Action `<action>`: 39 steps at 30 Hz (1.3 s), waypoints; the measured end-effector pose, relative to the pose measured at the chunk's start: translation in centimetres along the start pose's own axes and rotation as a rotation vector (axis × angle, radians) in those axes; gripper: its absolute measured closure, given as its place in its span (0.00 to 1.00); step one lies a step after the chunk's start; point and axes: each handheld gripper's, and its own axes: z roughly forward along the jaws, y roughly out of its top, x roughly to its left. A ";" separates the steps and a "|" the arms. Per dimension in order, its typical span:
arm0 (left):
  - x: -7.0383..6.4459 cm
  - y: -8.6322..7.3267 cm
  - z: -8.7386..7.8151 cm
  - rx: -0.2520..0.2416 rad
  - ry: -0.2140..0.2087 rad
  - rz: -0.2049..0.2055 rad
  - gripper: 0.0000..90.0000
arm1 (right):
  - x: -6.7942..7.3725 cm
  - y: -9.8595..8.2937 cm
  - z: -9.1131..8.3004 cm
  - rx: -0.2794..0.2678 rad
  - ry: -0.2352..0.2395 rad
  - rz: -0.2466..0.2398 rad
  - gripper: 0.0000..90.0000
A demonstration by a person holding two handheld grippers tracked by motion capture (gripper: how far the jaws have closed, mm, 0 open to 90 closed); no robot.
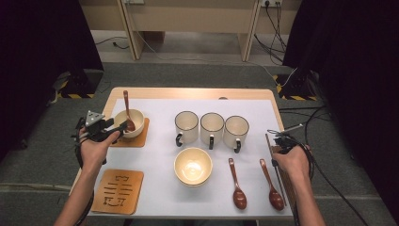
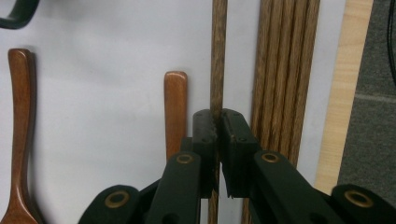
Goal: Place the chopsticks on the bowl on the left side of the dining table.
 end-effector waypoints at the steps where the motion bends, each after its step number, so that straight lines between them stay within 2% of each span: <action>1: 0.0 0.0 0.0 0.001 -0.002 0.000 0.43 | 0.0 0.0 0.0 -0.005 0.000 -0.002 0.95; 7: 0.0 0.0 0.0 0.002 0.000 0.001 0.43 | 0.1 0.3 -0.5 -0.045 0.001 -0.008 0.95; 8: 0.0 0.0 0.0 0.002 -0.001 0.000 0.43 | 0.3 0.4 -0.6 -0.043 0.003 0.006 0.94; 9: 0.0 0.0 0.0 0.002 0.001 0.002 0.43 | 0.1 0.5 -0.7 -0.058 -0.002 -0.017 0.94; 10: 0.0 0.0 0.1 0.002 0.001 0.001 0.43 | 0.4 0.5 -0.8 -0.054 0.000 0.013 0.94; 11: 0.0 0.0 0.1 0.003 0.001 0.000 0.43 | 0.3 0.6 -0.9 -0.069 -0.006 -0.007 0.95; 39: 0.0 0.0 -0.1 -0.001 0.002 0.001 0.42 | 1.4 2.5 -3.6 -0.304 -0.005 -0.014 0.95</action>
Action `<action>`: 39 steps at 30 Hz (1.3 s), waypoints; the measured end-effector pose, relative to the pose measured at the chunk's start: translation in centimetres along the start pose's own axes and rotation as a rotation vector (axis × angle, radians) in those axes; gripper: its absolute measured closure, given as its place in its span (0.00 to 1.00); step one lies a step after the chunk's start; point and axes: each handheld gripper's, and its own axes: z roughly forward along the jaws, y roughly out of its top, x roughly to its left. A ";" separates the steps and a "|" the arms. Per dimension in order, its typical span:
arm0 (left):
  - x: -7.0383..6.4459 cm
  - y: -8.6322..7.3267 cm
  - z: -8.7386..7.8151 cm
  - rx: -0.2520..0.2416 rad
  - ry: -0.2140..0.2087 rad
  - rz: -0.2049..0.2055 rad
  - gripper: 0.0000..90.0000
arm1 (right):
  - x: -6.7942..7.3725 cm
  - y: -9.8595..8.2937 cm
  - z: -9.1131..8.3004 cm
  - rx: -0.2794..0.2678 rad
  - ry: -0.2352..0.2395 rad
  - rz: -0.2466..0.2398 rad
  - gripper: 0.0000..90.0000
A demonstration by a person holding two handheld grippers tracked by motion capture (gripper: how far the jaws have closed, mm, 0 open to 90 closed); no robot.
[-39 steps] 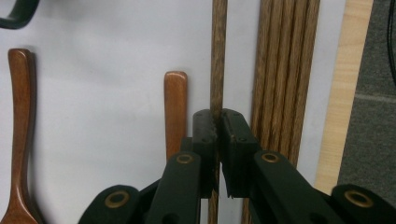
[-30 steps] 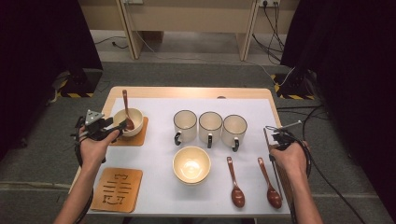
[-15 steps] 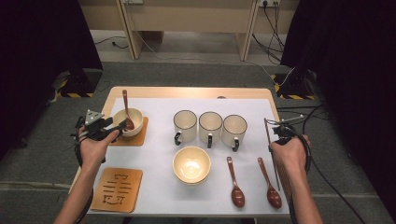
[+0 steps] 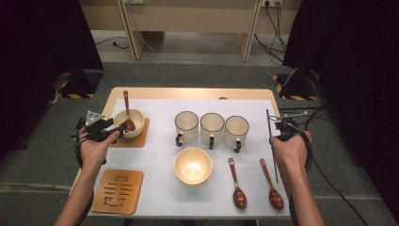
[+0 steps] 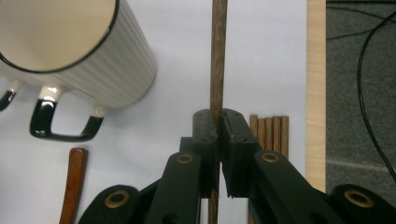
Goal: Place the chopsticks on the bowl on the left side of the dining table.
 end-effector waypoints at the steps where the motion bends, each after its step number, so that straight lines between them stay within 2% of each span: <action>1: 0.0 0.0 0.0 0.000 0.001 0.001 0.42 | 0.0 0.1 0.0 -0.006 0.000 0.001 0.95; 7: 0.0 0.0 -0.1 -0.001 0.000 0.002 0.42 | 0.2 0.5 -0.3 -0.061 0.003 0.022 0.95; 11: 0.0 0.1 -0.1 -0.002 0.000 0.003 0.42 | 0.1 0.6 -0.4 -0.099 -0.001 0.010 0.94; 14: -0.1 0.1 -0.1 -0.005 -0.001 0.001 0.42 | 0.1 0.7 -0.4 -0.116 0.000 0.024 0.94; 22: -0.1 0.2 -0.3 -0.011 -0.002 0.002 0.42 | 0.2 1.1 -0.6 -0.196 0.007 0.012 0.95; 32: -0.1 0.2 -0.3 -0.009 -0.006 -0.001 0.42 | 0.6 1.7 -0.9 -0.300 -0.009 0.007 0.94; 39: -0.2 0.2 -0.3 -0.010 -0.010 0.003 0.42 | 0.7 2.0 -1.1 -0.353 -0.017 -0.002 0.94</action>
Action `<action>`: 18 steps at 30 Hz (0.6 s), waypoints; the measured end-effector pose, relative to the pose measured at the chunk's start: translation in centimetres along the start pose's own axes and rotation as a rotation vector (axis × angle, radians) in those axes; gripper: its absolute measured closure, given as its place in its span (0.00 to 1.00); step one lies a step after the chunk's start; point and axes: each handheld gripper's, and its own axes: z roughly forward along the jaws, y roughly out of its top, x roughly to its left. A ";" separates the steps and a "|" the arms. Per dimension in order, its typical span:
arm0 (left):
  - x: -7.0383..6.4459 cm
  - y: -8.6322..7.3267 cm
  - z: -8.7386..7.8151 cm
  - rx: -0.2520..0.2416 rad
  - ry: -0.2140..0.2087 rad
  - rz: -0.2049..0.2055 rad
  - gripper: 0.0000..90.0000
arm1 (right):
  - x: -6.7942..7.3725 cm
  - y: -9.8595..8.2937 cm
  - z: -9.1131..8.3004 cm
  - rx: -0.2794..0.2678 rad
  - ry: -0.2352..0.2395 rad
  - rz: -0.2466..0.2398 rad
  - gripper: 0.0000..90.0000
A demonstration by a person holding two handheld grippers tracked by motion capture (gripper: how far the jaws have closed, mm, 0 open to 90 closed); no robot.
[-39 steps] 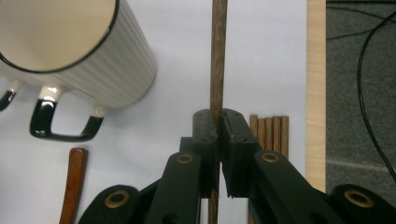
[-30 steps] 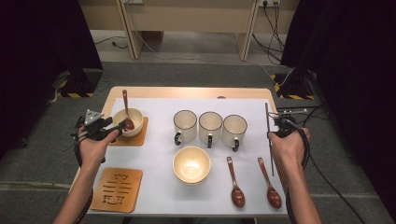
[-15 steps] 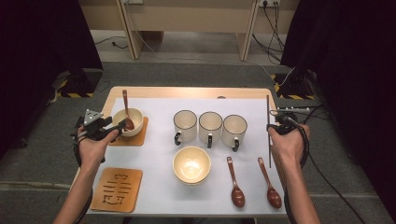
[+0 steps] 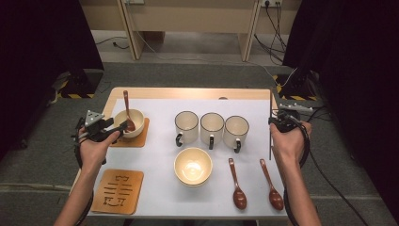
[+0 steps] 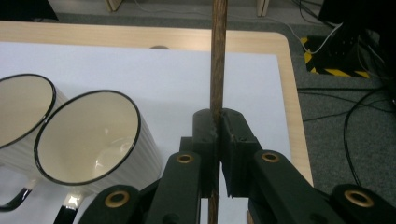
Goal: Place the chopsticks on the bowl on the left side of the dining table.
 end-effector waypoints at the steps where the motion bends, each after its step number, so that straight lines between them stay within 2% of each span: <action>1: 0.0 0.0 0.0 -0.002 0.000 0.001 0.42 | 0.0 0.1 0.0 -0.008 -0.002 -0.004 0.95; 18: 0.0 0.1 -0.1 -0.004 0.000 0.002 0.42 | 0.7 1.1 0.3 -0.133 -0.018 -0.028 0.95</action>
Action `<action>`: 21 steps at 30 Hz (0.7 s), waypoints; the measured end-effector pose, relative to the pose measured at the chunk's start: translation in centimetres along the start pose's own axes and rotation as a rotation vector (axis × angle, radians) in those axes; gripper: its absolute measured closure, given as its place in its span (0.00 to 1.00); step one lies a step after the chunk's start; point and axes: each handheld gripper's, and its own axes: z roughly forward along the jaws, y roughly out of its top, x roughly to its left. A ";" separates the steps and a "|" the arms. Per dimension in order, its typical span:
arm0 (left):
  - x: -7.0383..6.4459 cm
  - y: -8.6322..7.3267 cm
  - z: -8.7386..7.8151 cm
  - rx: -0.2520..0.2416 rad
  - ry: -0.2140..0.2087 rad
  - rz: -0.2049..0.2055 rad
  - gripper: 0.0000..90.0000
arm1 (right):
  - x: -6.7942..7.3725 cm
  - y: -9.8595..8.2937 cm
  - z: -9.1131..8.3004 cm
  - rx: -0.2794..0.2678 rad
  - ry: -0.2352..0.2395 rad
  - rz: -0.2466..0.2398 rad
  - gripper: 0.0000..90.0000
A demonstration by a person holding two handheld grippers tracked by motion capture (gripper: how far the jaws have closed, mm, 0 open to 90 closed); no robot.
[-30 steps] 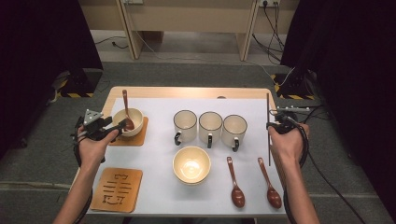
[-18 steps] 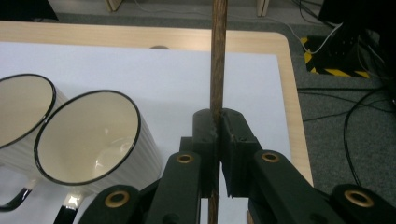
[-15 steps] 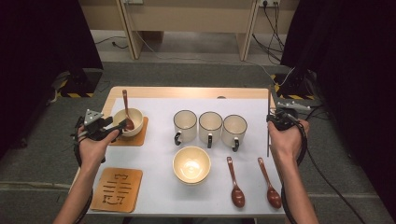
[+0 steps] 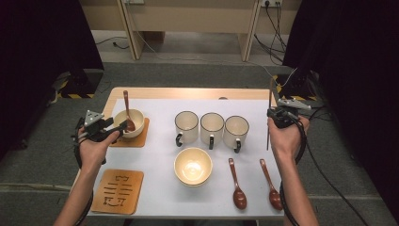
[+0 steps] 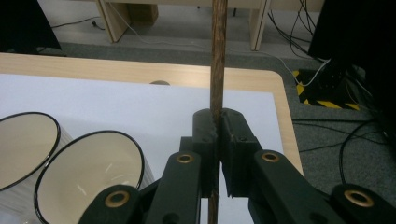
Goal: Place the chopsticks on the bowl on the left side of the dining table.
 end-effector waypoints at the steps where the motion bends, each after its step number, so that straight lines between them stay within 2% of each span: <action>1: 0.0 0.0 0.0 0.000 0.000 -0.001 0.42 | 0.1 0.1 0.0 -0.007 0.002 -0.001 0.95; 21: 0.0 -0.1 0.1 0.003 0.000 -0.001 0.42 | 0.6 0.6 0.9 -0.122 -0.011 0.008 0.94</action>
